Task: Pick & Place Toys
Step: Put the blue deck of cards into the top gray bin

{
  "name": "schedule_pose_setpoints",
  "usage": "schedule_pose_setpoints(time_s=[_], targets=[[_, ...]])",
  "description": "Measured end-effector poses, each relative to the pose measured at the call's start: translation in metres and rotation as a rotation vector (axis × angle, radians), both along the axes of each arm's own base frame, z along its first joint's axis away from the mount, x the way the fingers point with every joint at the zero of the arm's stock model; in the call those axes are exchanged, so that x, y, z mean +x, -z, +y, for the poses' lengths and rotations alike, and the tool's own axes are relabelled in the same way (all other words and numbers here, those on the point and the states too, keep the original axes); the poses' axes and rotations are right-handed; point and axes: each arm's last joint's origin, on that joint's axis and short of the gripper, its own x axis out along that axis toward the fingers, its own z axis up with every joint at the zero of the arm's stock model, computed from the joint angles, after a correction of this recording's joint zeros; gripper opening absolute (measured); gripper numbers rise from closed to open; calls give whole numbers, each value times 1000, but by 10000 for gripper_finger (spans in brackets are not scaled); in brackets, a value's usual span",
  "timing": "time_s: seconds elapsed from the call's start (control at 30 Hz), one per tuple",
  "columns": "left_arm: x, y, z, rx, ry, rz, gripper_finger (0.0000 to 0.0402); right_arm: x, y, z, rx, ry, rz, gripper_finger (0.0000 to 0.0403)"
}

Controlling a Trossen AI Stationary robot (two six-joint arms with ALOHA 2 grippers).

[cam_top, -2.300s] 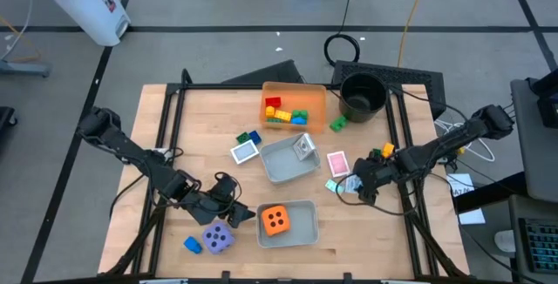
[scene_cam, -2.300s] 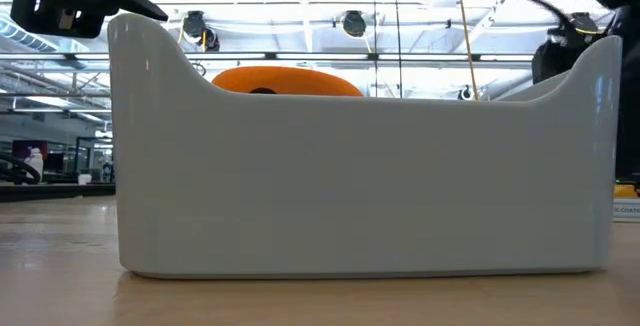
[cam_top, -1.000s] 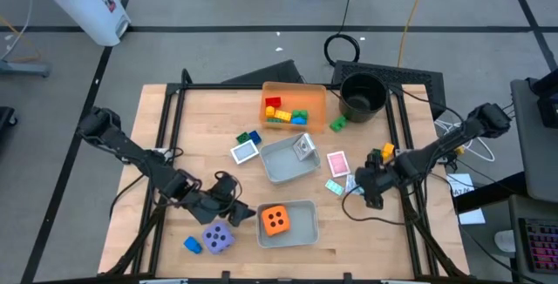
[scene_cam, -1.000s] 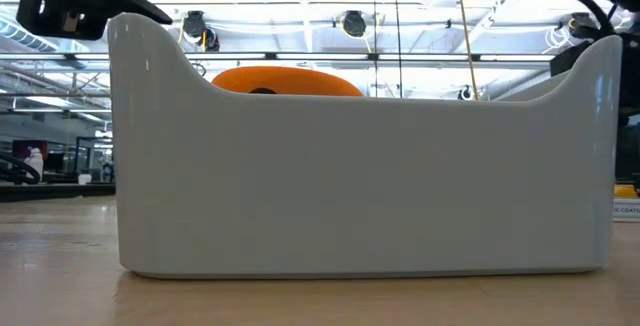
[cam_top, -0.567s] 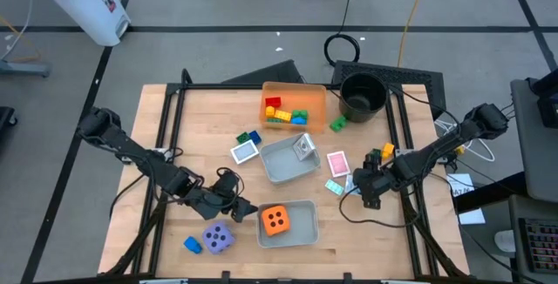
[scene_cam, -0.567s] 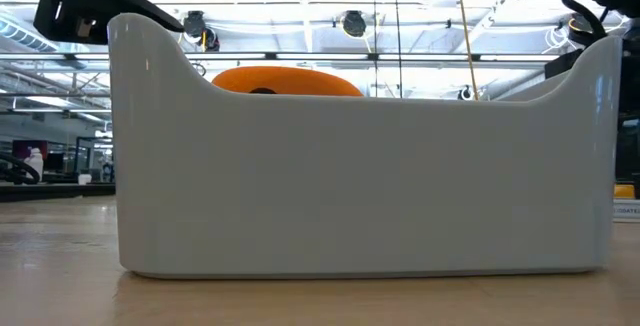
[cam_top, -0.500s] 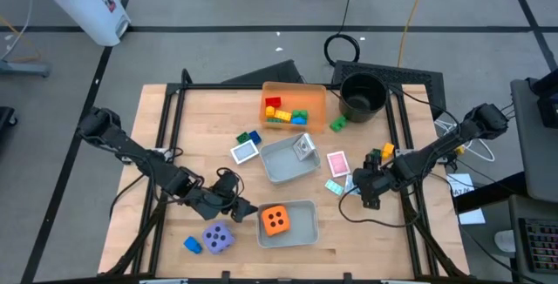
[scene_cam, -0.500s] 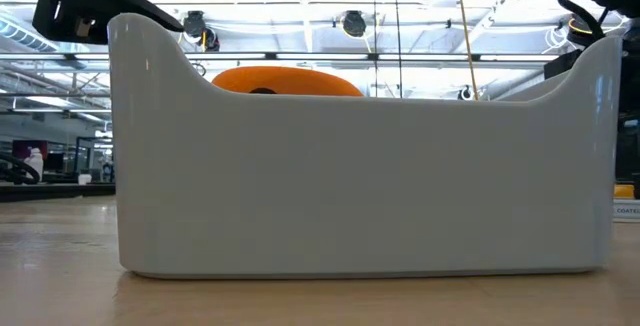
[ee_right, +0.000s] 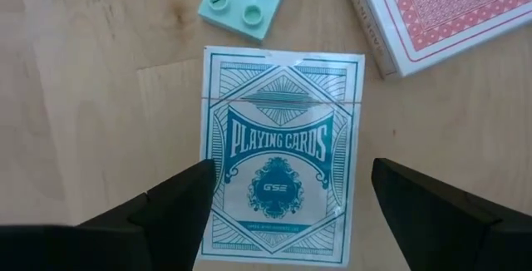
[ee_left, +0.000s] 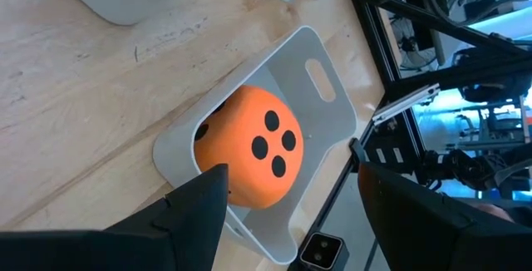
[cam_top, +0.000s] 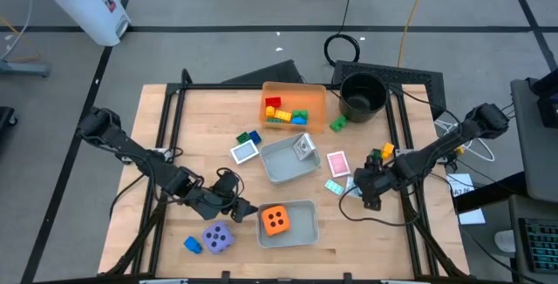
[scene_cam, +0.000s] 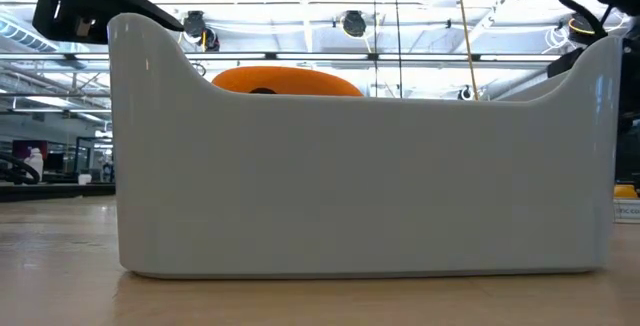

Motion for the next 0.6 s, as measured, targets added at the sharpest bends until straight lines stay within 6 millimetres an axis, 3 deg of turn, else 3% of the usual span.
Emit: schedule_pose_setpoints(time_s=[0.6], targets=[[0,0,0,23,15,-1,271,-4,-9,-1,49,42,-63,320]])
